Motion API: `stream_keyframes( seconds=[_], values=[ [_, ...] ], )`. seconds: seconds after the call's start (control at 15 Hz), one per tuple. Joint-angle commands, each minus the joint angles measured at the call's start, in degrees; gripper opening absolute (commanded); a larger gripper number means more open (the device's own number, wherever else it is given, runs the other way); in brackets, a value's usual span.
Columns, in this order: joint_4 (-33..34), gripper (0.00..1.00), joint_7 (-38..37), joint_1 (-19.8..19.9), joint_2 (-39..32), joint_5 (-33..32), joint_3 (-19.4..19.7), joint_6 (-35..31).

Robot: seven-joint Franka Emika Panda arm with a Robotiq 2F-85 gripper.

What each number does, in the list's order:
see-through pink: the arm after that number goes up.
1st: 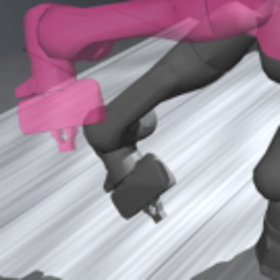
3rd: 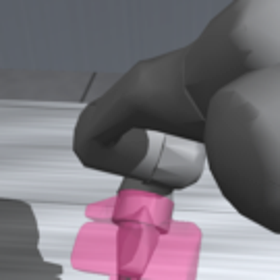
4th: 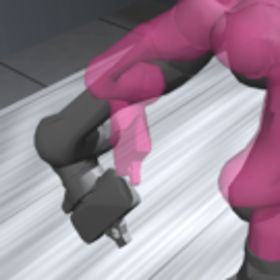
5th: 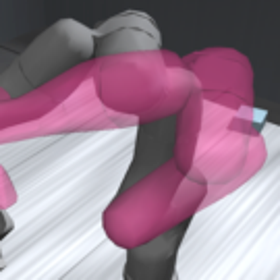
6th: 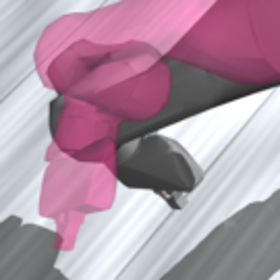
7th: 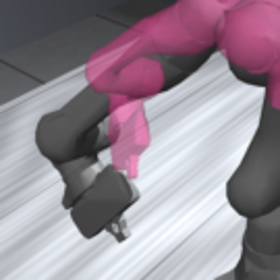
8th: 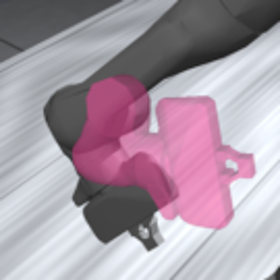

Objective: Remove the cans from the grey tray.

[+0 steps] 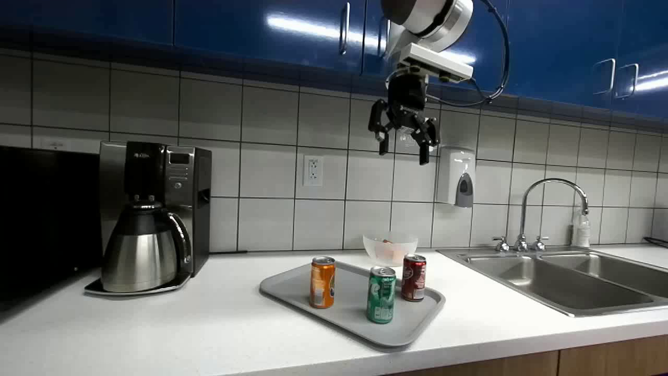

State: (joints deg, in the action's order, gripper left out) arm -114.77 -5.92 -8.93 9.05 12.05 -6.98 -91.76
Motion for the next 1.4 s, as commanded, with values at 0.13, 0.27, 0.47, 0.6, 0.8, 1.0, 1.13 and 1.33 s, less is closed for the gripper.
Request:
stream_keyframes(
  seconds=[0.13, 0.27, 0.47, 0.6, 0.8, 1.0, 1.13, 1.33],
  values=[
    [0.15, 1.00, 0.04, 0.51, -0.12, 0.05, -0.47, 0.15],
    [-0.15, 1.00, 0.31, 0.39, 0.15, -0.07, -0.59, -0.11],
    [-0.79, 1.00, 1.23, 0.15, 0.56, -0.54, -0.90, -1.78],
    [-1.26, 1.00, 2.34, -0.03, 0.61, -0.49, -1.13, -2.82],
    [-2.15, 1.00, 4.56, -0.45, 0.44, -0.71, -1.59, -4.03],
    [-3.31, 1.00, 6.91, -0.86, 0.02, -0.95, -2.04, -4.52],
    [-4.03, 1.00, 8.26, -1.16, -0.40, -1.36, -2.25, -5.02],
    [-5.27, 1.00, 9.99, -1.64, -1.17, -2.23, -2.52, -6.48]
  ],
)
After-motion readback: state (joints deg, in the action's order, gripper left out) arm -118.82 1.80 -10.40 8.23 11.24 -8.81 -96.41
